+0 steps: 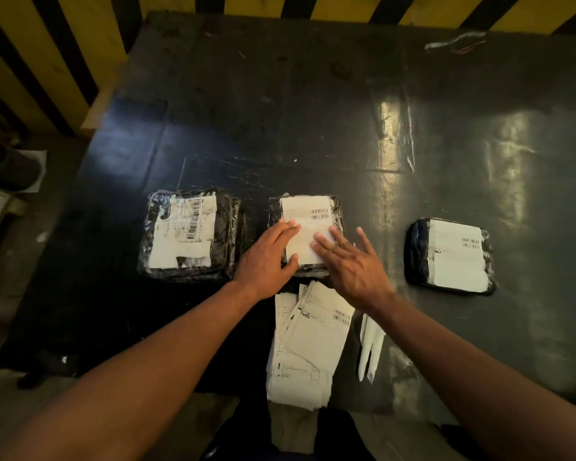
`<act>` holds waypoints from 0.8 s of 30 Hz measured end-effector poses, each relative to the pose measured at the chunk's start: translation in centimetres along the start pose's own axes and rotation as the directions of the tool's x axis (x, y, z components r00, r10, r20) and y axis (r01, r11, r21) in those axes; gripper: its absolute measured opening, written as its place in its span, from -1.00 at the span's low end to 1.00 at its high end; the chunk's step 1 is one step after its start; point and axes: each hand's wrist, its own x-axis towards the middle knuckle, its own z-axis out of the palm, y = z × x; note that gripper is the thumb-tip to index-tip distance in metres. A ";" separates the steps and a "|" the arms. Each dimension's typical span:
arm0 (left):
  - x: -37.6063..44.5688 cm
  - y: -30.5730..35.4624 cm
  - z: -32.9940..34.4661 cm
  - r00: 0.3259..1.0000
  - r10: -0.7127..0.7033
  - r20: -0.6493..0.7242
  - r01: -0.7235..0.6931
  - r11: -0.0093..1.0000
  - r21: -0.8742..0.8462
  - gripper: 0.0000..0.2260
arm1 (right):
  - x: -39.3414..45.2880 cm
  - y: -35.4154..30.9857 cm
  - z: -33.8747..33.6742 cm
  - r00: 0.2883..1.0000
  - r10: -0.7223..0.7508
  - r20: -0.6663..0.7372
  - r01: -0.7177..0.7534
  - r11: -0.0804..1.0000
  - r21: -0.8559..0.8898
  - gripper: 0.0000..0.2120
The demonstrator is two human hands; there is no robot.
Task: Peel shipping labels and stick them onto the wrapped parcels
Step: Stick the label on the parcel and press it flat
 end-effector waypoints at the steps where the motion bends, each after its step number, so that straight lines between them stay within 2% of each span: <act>1: 0.0 -0.2 -0.1 1.000 0.000 0.014 0.000 1.000 0.013 -0.43 | -0.5 0.6 -0.1 1.000 0.016 0.002 -0.016 1.000 -0.010 -0.49; 5: 0.1 -0.1 -0.4 0.999 -0.010 0.040 0.009 0.999 0.041 -0.42 | -1.0 1.5 -0.9 0.999 0.038 -0.007 -0.038 0.999 -0.030 -0.45; 10: 0.2 0.1 -0.3 1.000 -0.015 0.021 0.014 0.998 0.057 -0.43 | -3.1 -1.1 1.4 0.998 -0.045 -0.051 0.045 0.999 -0.008 -0.44; 14: 0.0 0.1 -0.2 0.999 0.002 0.036 -0.004 0.998 0.068 -0.43 | -5.3 -1.0 2.4 0.995 0.038 -0.089 -0.042 0.998 -0.040 -0.43; 18: -0.1 0.9 0.1 0.999 -0.019 0.044 0.015 0.996 0.083 -0.45 | -4.3 -1.3 1.9 0.983 0.108 -0.151 -0.099 0.993 0.066 -0.50; 21: -0.7 1.9 0.8 0.999 0.041 0.036 -0.048 0.973 0.226 -0.45 | -2.2 -1.4 1.5 0.983 0.102 -0.152 -0.079 0.985 0.151 -0.51; 24: -2.3 3.0 2.4 0.989 0.100 0.105 -0.134 0.904 0.405 -0.29 | -0.8 -1.7 1.8 0.989 0.095 -0.115 -0.080 0.988 0.135 -0.46</act>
